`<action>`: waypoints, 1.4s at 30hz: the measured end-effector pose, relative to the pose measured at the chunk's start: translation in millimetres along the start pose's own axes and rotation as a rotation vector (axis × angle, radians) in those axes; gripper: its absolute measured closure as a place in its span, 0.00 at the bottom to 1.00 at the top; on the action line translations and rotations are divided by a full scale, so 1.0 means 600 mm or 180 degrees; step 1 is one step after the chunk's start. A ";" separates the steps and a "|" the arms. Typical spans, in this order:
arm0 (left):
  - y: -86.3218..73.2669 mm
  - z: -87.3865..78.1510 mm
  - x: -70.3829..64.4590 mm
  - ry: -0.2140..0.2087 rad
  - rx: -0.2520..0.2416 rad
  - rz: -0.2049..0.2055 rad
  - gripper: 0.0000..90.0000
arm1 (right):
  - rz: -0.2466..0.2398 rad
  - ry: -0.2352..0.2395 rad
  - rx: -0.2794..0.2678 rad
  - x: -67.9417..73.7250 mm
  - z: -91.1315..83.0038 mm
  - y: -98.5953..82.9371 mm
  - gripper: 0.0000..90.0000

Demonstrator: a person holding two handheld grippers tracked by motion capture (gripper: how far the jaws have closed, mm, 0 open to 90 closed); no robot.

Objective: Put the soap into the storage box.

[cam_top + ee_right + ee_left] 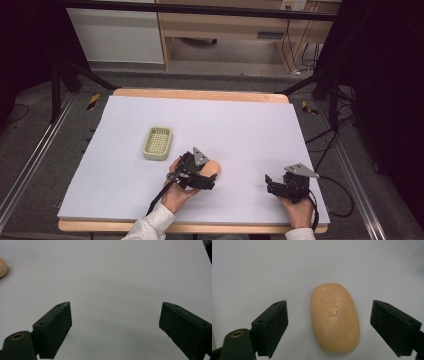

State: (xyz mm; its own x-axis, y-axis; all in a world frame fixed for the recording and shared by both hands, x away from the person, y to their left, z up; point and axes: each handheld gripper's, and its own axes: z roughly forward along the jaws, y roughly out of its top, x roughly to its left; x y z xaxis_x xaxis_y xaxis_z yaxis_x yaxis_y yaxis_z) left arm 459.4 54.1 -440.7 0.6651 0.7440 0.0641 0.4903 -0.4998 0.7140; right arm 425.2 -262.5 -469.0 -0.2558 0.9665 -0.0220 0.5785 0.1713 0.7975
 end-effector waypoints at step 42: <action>-0.006 0.070 -0.003 -0.0157 0.0346 -0.0137 0.30 | 0.0042 0.0013 0.0024 0.000 0.003 0.000 0.11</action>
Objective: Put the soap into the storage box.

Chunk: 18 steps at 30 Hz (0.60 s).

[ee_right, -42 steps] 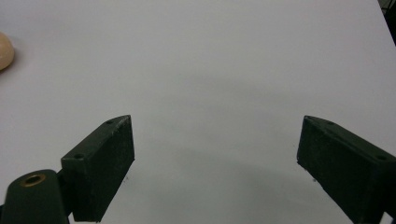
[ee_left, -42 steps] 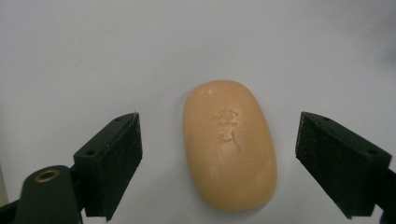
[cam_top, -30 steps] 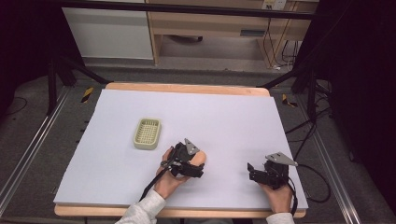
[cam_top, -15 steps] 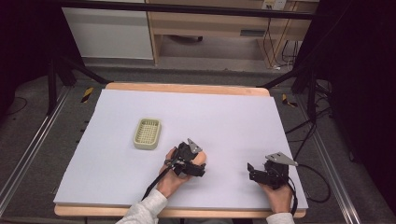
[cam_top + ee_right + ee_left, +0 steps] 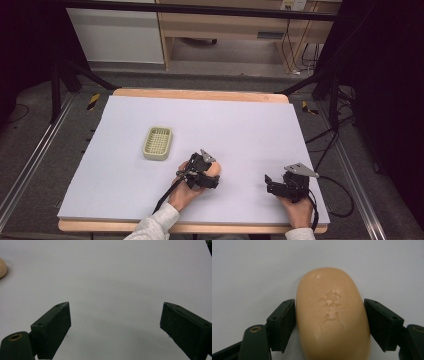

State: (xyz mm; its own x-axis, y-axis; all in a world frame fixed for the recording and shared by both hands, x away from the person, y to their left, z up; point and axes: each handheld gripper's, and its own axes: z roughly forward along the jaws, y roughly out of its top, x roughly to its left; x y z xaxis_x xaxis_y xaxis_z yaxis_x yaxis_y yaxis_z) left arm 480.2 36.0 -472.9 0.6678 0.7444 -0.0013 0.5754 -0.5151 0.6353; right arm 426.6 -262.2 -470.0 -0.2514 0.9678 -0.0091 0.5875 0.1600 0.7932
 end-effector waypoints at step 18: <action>-0.001 0.000 -0.001 0.0038 -0.0018 -0.0022 0.33 | 0.0003 0.0004 0.0000 -0.001 0.000 0.000 0.11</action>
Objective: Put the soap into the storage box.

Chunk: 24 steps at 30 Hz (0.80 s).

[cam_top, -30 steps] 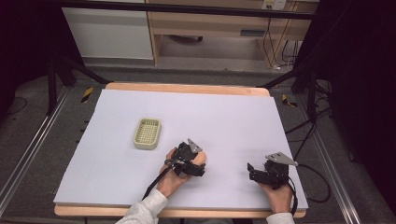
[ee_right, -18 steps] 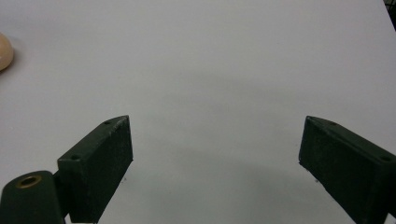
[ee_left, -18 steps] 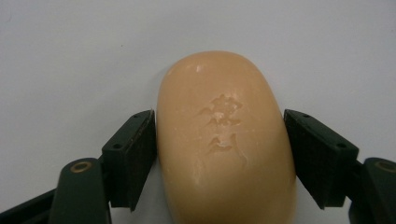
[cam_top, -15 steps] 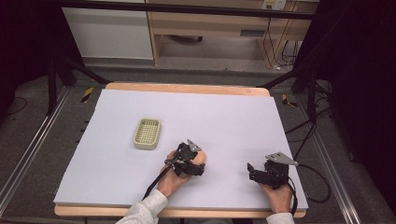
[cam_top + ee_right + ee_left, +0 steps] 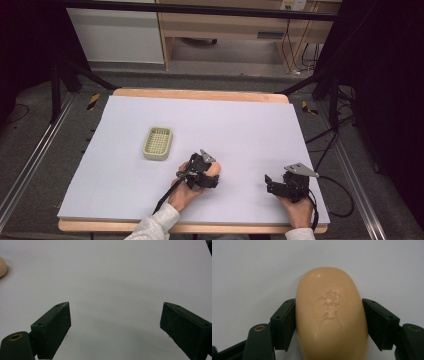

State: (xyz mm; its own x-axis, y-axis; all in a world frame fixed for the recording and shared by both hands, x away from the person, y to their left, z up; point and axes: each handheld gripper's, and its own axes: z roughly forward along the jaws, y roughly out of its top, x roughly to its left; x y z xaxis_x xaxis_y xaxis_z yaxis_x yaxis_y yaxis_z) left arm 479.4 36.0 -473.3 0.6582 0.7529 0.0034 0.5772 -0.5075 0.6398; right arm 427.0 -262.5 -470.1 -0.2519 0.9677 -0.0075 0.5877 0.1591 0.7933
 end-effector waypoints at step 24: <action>-0.002 -0.040 0.007 -0.0037 0.0011 0.0064 0.34 | -0.0006 0.0004 -0.0009 -0.002 -0.002 0.000 0.11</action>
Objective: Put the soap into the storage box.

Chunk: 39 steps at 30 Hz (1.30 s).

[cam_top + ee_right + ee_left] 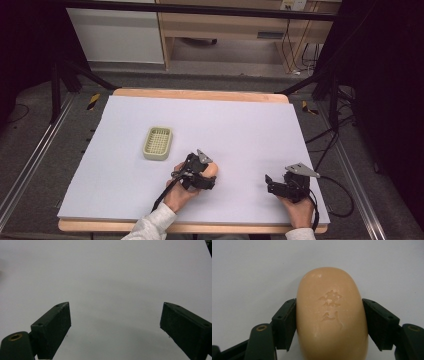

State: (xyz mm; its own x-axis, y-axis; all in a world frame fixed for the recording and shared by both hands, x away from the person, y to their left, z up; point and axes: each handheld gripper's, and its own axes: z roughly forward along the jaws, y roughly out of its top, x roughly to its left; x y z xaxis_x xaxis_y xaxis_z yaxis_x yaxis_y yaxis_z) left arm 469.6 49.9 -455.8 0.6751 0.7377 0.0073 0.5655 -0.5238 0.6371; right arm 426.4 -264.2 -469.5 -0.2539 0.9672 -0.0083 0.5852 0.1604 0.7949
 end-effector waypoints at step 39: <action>-0.033 -0.099 0.056 0.0110 -0.0295 -0.0205 0.35 | 0.0008 0.0012 -0.0004 0.000 -0.002 -0.001 0.11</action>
State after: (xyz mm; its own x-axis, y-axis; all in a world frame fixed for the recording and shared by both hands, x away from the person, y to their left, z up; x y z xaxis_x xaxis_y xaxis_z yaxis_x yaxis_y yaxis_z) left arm 453.0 110.5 -422.6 0.6211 0.7836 -0.0104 0.5599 -0.4344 0.7055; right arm 425.4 -264.6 -469.2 -0.2555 0.9668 -0.0040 0.5849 0.1578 0.7956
